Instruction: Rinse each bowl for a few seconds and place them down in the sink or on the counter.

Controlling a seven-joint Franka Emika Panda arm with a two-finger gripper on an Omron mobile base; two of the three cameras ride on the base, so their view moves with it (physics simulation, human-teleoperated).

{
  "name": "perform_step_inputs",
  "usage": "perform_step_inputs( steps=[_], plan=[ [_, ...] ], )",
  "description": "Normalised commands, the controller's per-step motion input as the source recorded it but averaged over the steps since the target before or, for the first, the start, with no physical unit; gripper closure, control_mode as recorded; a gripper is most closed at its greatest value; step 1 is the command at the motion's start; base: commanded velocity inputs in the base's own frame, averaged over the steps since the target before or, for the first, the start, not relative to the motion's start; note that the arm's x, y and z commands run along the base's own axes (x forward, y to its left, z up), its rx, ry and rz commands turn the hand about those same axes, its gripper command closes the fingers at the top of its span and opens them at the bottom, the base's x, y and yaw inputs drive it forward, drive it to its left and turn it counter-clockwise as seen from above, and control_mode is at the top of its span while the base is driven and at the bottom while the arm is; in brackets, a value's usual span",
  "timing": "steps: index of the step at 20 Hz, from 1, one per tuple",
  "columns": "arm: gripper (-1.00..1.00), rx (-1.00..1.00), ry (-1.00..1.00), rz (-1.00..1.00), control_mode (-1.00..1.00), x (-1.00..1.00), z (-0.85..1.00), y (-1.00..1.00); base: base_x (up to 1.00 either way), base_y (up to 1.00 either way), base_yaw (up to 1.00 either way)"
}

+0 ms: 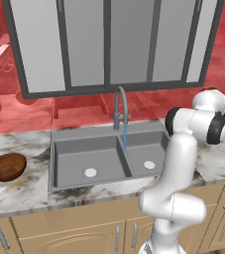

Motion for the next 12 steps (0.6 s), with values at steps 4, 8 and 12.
perform_step_inputs(
  steps=[4, 8, 12],
  plan=[
    [-1.0, -0.04, -0.07, 0.0, -1.0, -0.11, 0.45, 0.07, 0.0, 0.0, 0.0],
    [-1.0, -0.07, -0.1, 0.0, -1.0, -0.22, 0.4, 0.16, 0.0, 0.0, 0.0],
    [-1.0, -0.09, -0.12, 0.0, -1.0, -0.26, 0.33, 0.24, 0.0, 0.0, 0.0]
  ],
)
